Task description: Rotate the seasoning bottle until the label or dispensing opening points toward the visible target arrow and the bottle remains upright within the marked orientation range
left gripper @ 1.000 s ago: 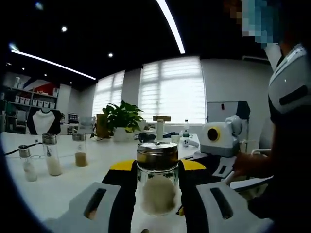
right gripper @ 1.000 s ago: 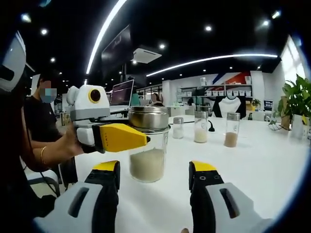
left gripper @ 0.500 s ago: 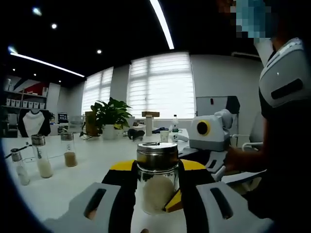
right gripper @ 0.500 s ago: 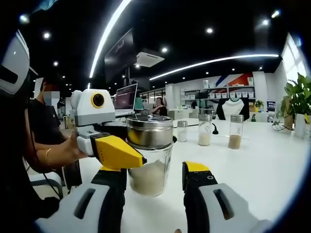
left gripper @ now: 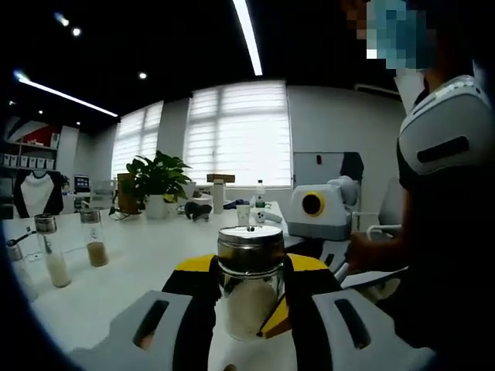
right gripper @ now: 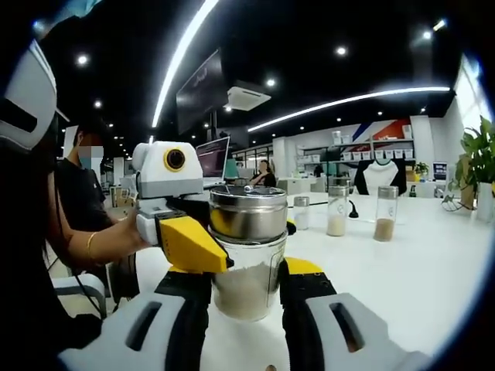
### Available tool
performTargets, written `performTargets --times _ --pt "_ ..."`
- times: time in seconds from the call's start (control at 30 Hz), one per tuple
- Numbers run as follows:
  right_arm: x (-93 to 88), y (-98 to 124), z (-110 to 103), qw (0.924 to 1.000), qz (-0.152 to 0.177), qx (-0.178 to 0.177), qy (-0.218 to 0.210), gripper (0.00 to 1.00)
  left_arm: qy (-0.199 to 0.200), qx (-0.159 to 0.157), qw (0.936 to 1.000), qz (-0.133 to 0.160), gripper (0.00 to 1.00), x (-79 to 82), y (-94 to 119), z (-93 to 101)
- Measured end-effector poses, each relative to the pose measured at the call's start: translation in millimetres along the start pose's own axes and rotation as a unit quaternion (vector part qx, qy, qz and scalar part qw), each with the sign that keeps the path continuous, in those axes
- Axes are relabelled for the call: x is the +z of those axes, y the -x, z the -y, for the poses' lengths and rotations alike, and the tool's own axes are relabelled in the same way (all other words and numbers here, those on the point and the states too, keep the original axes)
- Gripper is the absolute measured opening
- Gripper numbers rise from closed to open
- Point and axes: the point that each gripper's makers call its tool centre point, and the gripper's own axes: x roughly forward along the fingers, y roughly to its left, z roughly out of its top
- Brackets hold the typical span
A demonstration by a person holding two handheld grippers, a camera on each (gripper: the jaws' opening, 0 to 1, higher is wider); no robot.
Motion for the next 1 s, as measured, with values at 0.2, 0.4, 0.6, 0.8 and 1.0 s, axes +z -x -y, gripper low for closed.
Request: performTargets --times 0.2,0.4,0.6,0.8,1.0 --pt "-1.0 -1.5 0.5 1.0 0.005 -0.004 0.008 0.33 -0.004 -0.001 1.0 -0.005 0.35 -1.5 2.8 -2.0" --pt "-4.1 -3.8 0.3 0.9999 0.002 -0.011 0.01 0.32 -0.001 0.001 0.9998 -0.018 0.35 -4.6 5.9 -3.7" --pt "-10.7 -8.0 1.4 0.9996 -0.009 -0.018 0.017 0.32 0.001 0.018 0.9993 -0.032 0.36 -10.4 8.1 -6.8" --pt "-13.1 -11.3 4.5 0.9986 -0.019 -0.036 0.033 0.32 0.011 0.043 0.9984 -0.035 0.37 -11.1 7.9 -11.6" --pt "-12.8 -13.4 7.5 0.9986 -0.018 -0.046 0.02 0.32 0.018 0.084 0.9955 -0.041 0.37 -11.0 5.5 -16.1"
